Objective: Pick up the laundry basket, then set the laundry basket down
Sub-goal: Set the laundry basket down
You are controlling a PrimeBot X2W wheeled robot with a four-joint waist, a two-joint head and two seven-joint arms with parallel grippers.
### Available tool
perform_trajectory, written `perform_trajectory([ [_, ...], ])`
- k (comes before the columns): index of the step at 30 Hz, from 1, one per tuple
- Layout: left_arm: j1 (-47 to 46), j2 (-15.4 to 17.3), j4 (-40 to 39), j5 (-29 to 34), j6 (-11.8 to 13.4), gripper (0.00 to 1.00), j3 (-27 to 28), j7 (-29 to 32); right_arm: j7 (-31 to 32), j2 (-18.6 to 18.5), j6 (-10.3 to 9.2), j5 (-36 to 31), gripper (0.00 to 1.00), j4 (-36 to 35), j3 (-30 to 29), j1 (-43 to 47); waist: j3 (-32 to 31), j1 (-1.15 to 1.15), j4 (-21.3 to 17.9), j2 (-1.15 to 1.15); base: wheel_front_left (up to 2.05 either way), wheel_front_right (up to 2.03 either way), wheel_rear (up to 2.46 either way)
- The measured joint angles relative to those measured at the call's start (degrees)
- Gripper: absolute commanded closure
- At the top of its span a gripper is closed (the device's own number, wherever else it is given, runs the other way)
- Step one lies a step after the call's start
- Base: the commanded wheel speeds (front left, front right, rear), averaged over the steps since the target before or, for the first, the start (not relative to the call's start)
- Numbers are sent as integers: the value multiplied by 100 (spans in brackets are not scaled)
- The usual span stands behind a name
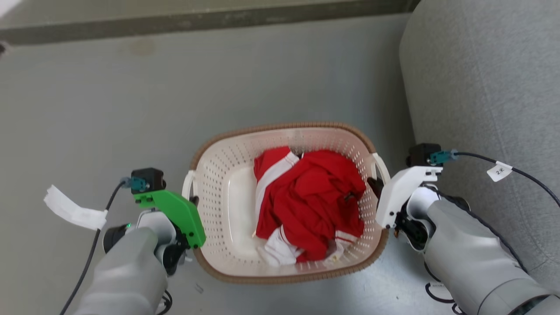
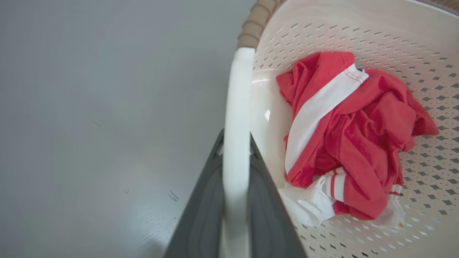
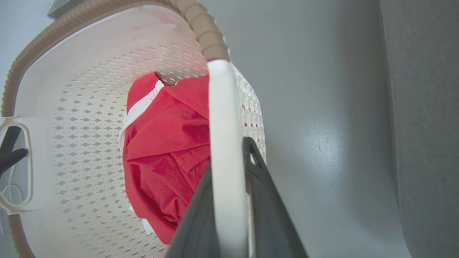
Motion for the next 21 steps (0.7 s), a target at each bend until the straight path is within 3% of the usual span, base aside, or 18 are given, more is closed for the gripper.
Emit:
perform_trajectory([
  [21, -713, 20, -16, 197, 0, 100, 46, -768, -803, 5, -8, 14, 100, 59, -92, -677, 1496, 0, 23, 0, 0, 0, 0],
])
